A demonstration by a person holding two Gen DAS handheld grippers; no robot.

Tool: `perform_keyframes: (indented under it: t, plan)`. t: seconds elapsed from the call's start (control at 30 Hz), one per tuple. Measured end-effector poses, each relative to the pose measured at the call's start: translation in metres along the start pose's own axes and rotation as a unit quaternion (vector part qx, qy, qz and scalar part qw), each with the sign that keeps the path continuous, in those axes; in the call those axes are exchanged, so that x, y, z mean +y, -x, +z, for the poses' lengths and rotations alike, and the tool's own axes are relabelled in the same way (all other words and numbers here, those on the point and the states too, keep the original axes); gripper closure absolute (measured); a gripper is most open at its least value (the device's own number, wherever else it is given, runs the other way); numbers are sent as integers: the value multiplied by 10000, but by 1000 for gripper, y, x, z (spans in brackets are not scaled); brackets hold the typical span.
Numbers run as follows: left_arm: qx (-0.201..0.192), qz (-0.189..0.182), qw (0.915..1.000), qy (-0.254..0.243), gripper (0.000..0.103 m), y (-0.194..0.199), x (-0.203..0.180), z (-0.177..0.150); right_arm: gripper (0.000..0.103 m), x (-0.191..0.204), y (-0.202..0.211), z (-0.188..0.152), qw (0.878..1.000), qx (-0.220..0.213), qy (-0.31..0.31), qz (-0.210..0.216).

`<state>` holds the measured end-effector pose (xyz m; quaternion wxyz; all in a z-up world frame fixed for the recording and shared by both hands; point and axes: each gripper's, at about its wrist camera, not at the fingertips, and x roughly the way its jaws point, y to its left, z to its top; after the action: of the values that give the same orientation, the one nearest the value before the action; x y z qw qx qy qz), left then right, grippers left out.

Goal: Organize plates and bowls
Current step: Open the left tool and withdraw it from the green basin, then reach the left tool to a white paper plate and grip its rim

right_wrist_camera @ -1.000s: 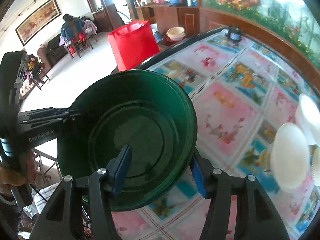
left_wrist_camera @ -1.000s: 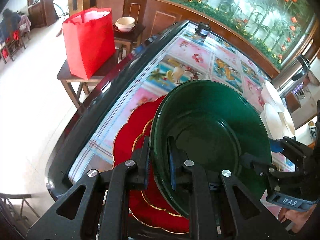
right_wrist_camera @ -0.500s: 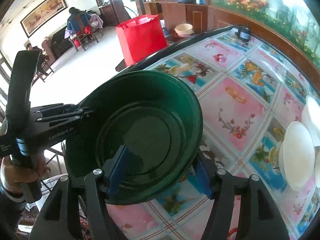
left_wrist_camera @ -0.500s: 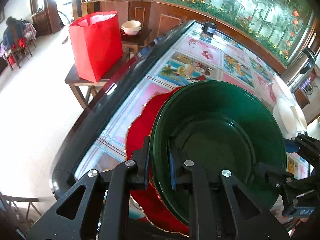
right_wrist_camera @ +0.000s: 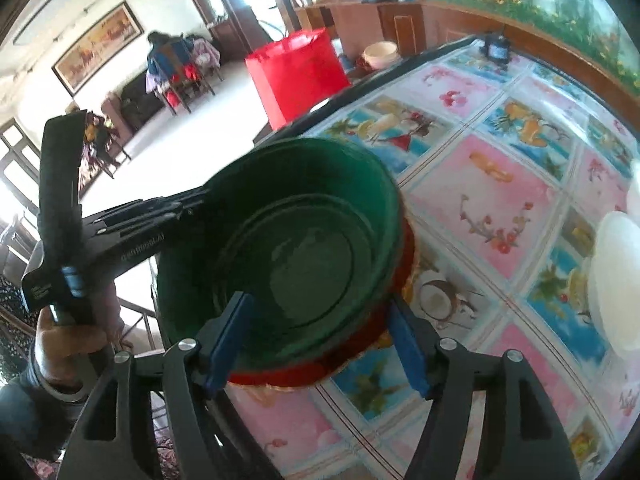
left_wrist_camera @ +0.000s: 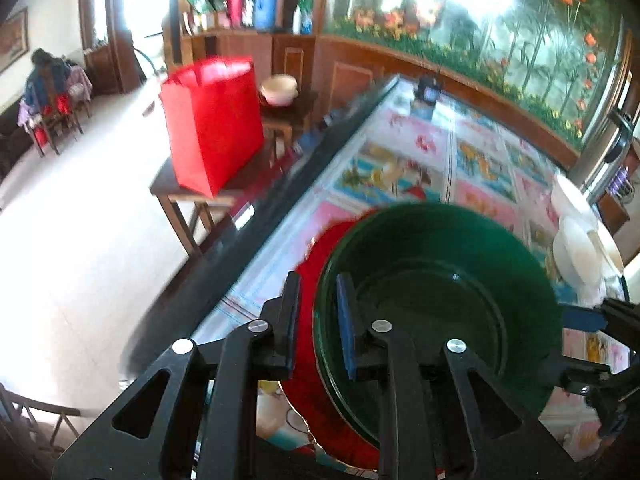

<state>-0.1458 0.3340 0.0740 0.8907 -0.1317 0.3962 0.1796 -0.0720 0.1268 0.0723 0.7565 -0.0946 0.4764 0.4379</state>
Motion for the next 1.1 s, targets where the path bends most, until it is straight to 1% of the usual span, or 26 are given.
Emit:
perform_keyframes:
  t: [0.03, 0.07, 0.13, 0.2, 0.27, 0.33, 0.4, 0.47, 0.53, 0.57, 0.6, 0.63, 0.67, 0.7, 0.73, 0.77, 0.8, 0.83, 0.87, 0.9, 0.93, 0.97, 1.0, 1.03, 1.07, 1.1]
  plan:
    - [-138, -24, 9999, 13, 75, 8, -1, 2, 33, -3, 7, -2, 9999, -90, -28, 36]
    - [-242, -48, 9997, 15, 67, 12, -3, 3, 32, -9, 15, -6, 9997, -191, -96, 91]
    - [-536, -161, 9984, 3, 56, 28, -12, 8, 30, -19, 25, -11, 9991, -342, -241, 111]
    - [-742, -331, 9967, -56, 55, 41, -25, 11, 30, -35, 37, -18, 9972, -570, -457, 154]
    - [-784, -490, 9955, -186, 55, 48, -41, 14, 29, -52, 48, -26, 9940, -747, -784, 158]
    - [-781, -730, 9939, -268, 55, 52, -60, 15, 24, -67, 56, -33, 9903, -861, -1094, 28]
    - [-792, -940, 9917, -379, 55, 53, -81, 15, 22, -85, 68, -43, 9850, -1002, -1398, -131]
    - [-766, -1098, 9897, -501, 55, 53, -101, 14, 20, -101, 74, -51, 9800, -1017, -1706, -113]
    - [-665, -1315, 9869, -662, 55, 51, -126, 13, 19, -125, 82, -63, 9691, -929, -2283, -18]
    - [-622, -1410, 9854, -719, 55, 50, -135, 12, 19, -134, 84, -67, 9643, -856, -2507, -31]
    - [-568, -1532, 9833, -797, 55, 49, -148, 10, 19, -144, 89, -73, 9570, -797, -2788, -120]
    - [-542, -1613, 9817, -858, 55, 49, -157, 7, 19, -150, 95, -77, 9535, -810, -2885, -332]
    - [-517, -1687, 9801, -911, 55, 50, -165, 5, 18, -155, 102, -80, 9515, -844, -2864, -743]
    - [-484, -1763, 9784, -963, 55, 50, -174, 3, 18, -158, 111, -82, 9464, -872, -2823, -1301]
    - [-425, -1861, 9763, -1024, 55, 50, -185, 1, 18, -162, 121, -84, 9387, -906, -2820, -1764]
    - [-386, -1924, 9747, -1066, 55, 49, -192, 0, 18, -163, 127, -86, 9342, -974, -2814, -1966]
    - [-355, -1980, 9732, -1112, 55, 49, -199, -2, 18, -164, 137, -88, 9270, -1155, -2773, -2247]
    - [-337, -2030, 9715, -1178, 55, 49, -208, -4, 18, -163, 148, -90, 9157, -1346, -2699, -2656]
    - [-324, -2052, 9704, -1231, 55, 48, -214, -4, 18, -162, 155, -91, 9052, -1443, -2606, -3031]
    - [-298, -2076, 9693, -1283, 55, 47, -221, -5, 18, -157, 163, -89, 8846, -1533, -2358, -3720]
    - [-279, -2098, 9685, -1310, 55, 47, -226, -6, 18, -150, 168, -87, 8628, -1585, -2097, -4318]
    - [-265, -2112, 9681, -1325, 55, 46, -229, -6, 17, -142, 173, -84, 8266, -1594, -1756, -5103]
    - [-243, -2119, 9677, -1342, 55, 44, -234, -6, 15, -138, 175, -82, 7943, -1549, -1545, -5668]
    - [-226, -2129, 9675, -1349, 55, 43, -236, -6, 10, -138, 174, -80, 7725, -1445, -1430, -6016]
    - [-209, -2154, 9668, -1356, 55, 42, -239, -6, 0, -141, 175, -79, 7704, -1388, -1380, -6067]
    - [-205, -2158, 9667, -1360, 55, 40, -241, -6, 0, -146, 175, -78, 7844, -1339, -1432, -5885]
